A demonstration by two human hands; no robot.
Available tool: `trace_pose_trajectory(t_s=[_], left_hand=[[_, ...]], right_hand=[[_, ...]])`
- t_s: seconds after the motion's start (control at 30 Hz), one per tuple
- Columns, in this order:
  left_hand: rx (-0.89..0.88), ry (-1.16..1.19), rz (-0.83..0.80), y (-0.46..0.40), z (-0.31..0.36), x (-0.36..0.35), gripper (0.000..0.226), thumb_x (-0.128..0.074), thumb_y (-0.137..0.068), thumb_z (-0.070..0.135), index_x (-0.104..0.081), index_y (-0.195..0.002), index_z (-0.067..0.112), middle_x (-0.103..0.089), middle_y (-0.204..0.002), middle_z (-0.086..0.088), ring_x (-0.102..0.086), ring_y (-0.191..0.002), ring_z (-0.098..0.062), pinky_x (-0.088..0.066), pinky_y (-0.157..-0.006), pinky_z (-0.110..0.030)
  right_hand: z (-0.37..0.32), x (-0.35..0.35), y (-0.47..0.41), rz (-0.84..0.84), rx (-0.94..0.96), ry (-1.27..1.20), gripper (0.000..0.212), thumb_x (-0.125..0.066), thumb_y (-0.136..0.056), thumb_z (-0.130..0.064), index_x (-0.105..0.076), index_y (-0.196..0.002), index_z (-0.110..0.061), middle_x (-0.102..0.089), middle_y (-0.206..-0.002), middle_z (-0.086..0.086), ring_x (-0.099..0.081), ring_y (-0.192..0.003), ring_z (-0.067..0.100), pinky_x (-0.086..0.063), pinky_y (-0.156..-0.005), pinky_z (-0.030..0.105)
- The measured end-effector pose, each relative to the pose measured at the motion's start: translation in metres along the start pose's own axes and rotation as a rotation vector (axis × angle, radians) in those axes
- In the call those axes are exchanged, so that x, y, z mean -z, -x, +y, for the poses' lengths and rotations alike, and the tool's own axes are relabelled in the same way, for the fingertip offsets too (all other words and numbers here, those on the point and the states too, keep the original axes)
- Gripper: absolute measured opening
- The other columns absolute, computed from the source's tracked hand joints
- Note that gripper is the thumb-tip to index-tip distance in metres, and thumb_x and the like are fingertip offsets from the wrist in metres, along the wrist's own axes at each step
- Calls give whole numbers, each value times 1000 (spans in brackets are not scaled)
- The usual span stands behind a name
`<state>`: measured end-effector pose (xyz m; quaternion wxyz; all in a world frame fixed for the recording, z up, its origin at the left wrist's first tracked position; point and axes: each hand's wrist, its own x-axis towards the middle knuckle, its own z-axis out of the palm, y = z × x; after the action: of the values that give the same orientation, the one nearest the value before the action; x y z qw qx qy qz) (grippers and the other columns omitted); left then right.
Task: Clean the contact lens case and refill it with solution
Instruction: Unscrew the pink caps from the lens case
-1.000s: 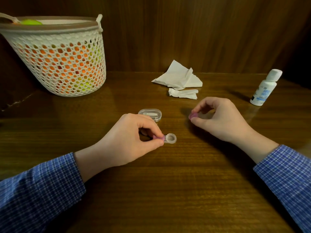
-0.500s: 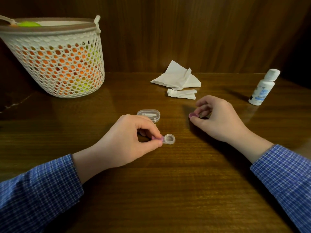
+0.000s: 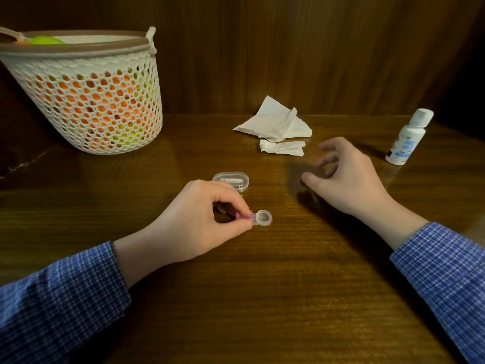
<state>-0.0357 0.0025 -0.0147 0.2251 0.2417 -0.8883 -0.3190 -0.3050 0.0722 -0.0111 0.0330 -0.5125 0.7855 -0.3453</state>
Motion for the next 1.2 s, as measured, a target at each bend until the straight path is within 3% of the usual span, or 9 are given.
trace_pose_trajectory(t_s=[0.07,0.13,0.27,0.5,0.73,0.97,1.07,1.2], left_hand=[[3,-6,6,1,-1,-1,18,-81,-85,27,-80,-102,31,-75,-95,16,-69,-97,-7,-57,-84,-26],[19,-1,21,2,-1,-2,28,-81,-85,27,-77,-112,32,-75,-95,15,-69,-96,-6,-57,-84,-25],[28,5,25,2,0,-3,44,-82,-84,27,-69,-126,30,-75,-100,15,-70,-98,-4,-58,-88,-25],[5,24,35,3,5,-3,57,-79,-86,30,-58,-138,30,-75,-100,18,-69,-99,-1,-55,-89,-20],[44,-3,20,2,1,-1,55,-64,-97,6,-50,-146,27,-74,-101,19,-73,-95,-17,-60,-83,-40],[-7,-17,51,2,2,-2,61,-75,-90,7,-52,-144,22,-74,-97,14,-71,-95,-5,-57,-86,-26],[-9,-15,49,2,3,-3,64,-79,-87,13,-52,-144,23,-73,-97,13,-70,-95,-4,-57,-85,-23],[19,-20,60,2,4,-2,69,-83,-83,25,-50,-143,26,-69,-103,13,-69,-94,-4,-58,-82,-25]], right_hand=[[-9,4,8,-16,91,-151,61,-82,-81,-39,-51,-133,-28,-66,-99,-16,-66,-77,7,-49,-57,13],[-21,7,22,-189,193,-298,65,-81,-73,-49,-52,-130,-35,-70,-97,-13,-67,-77,7,-51,-60,14],[-35,2,43,-486,337,-130,82,-80,-65,-65,-43,-137,-48,-67,-104,-24,-64,-94,-1,-56,-72,19],[-31,-6,45,-450,377,-104,79,-83,-75,-50,-41,-142,-44,-67,-98,-20,-63,-93,-2,-58,-77,22],[-30,-9,41,-399,311,-86,70,-83,-77,-44,-45,-136,-44,-69,-89,-19,-64,-87,-6,-56,-68,13],[-30,-10,43,-402,297,-163,58,-81,-83,-25,-51,-131,-40,-70,-95,-29,-68,-84,-1,-50,-69,9],[-33,-9,46,-412,283,-199,60,-82,-80,-33,-51,-130,-41,-72,-94,-28,-69,-83,0,-51,-67,12],[-41,-4,50,-426,293,-219,71,-81,-68,-62,-50,-130,-45,-71,-98,-30,-69,-85,-2,-54,-65,13]])
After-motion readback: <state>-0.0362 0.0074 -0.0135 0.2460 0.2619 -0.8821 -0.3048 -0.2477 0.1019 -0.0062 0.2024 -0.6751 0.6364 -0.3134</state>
